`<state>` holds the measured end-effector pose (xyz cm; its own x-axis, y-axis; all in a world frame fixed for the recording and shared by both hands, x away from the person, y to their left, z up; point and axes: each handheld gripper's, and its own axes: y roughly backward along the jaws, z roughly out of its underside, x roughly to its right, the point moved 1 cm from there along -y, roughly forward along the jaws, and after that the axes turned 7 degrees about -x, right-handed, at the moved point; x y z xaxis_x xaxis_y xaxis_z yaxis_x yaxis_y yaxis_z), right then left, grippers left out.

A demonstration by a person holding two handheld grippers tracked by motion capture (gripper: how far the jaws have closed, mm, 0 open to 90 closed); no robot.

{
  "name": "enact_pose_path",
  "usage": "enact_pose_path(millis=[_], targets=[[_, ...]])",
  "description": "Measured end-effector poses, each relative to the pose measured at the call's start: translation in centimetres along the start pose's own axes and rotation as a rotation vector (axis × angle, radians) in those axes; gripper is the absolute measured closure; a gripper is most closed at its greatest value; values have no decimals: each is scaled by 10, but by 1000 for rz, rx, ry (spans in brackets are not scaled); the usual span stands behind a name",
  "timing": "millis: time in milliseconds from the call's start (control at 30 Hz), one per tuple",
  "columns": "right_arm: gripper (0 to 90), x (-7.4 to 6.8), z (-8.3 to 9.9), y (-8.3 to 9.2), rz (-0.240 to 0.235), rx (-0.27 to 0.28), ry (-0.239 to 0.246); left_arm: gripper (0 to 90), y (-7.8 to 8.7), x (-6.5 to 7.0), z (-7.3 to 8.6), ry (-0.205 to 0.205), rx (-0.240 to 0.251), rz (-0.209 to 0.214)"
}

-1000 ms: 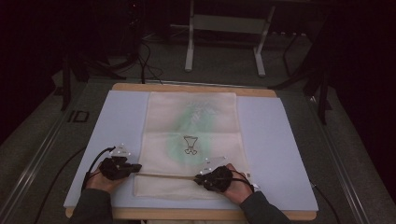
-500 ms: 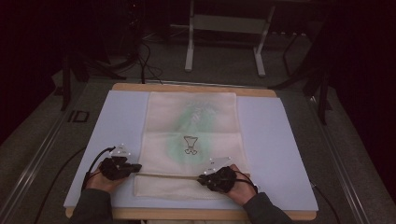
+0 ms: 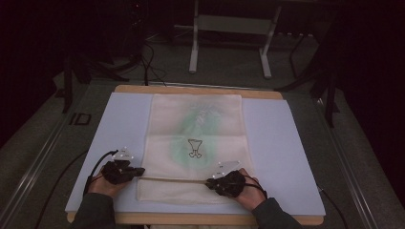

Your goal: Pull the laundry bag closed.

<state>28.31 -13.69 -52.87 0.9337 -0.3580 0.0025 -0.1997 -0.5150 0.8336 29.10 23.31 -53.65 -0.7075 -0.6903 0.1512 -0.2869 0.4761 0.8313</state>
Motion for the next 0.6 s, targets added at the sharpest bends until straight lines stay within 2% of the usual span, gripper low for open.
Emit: enact_pose_path(millis=[600], targets=[[822, 2, 5, 5, 9, -5, -8, 897, 0, 0, 0, 1, 1, 1]])
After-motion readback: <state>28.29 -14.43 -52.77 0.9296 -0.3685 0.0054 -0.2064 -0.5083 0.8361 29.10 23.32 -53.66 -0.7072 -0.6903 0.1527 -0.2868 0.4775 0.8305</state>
